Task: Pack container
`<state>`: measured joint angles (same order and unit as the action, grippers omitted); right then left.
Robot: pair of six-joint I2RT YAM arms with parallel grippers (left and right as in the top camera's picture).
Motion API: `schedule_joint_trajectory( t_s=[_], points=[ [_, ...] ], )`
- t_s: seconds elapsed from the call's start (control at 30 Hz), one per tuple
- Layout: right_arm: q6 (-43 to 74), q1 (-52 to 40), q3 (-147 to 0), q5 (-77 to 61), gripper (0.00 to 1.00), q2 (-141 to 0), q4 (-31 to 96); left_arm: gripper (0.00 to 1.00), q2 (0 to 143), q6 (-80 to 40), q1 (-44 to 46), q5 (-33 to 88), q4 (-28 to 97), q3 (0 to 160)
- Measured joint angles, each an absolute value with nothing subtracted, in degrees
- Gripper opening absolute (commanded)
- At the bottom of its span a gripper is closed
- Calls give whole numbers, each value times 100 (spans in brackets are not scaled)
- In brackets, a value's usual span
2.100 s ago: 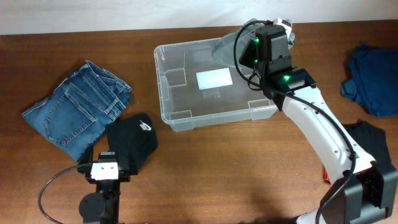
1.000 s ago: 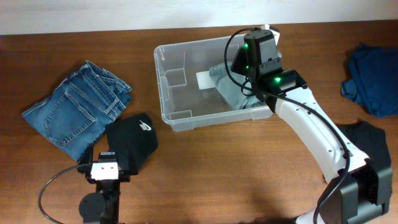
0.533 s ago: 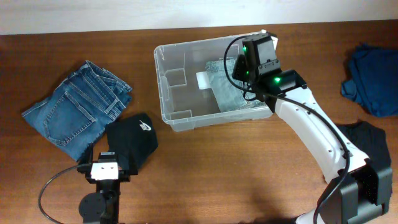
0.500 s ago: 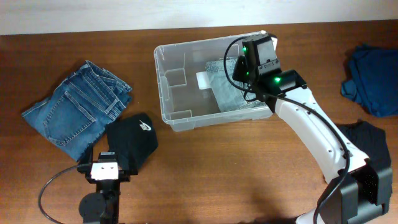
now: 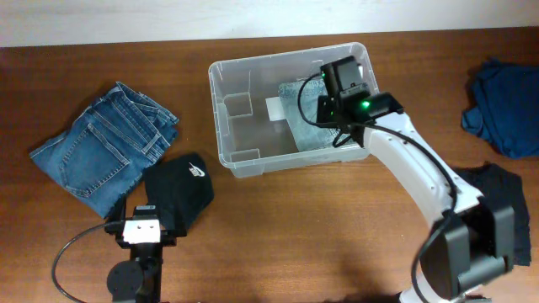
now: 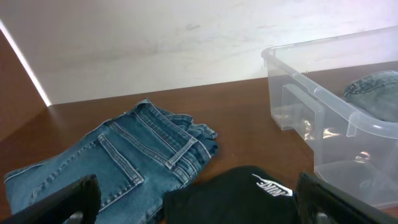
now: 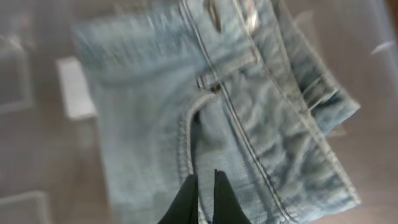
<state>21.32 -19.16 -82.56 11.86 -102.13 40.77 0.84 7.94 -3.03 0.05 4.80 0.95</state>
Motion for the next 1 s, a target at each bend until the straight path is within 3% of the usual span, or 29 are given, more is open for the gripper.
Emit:
schedule_joint_trajectory(
  t_s=[0.5, 1.0],
  points=[
    [1448, -937, -8261, -187, 4, -10812, 4344, 100, 84, 794, -303, 5, 480, 95],
    [980, -947, -8350, -414, 4, -11386, 4412, 100, 84, 794, -303, 5, 480, 95]
  ],
)
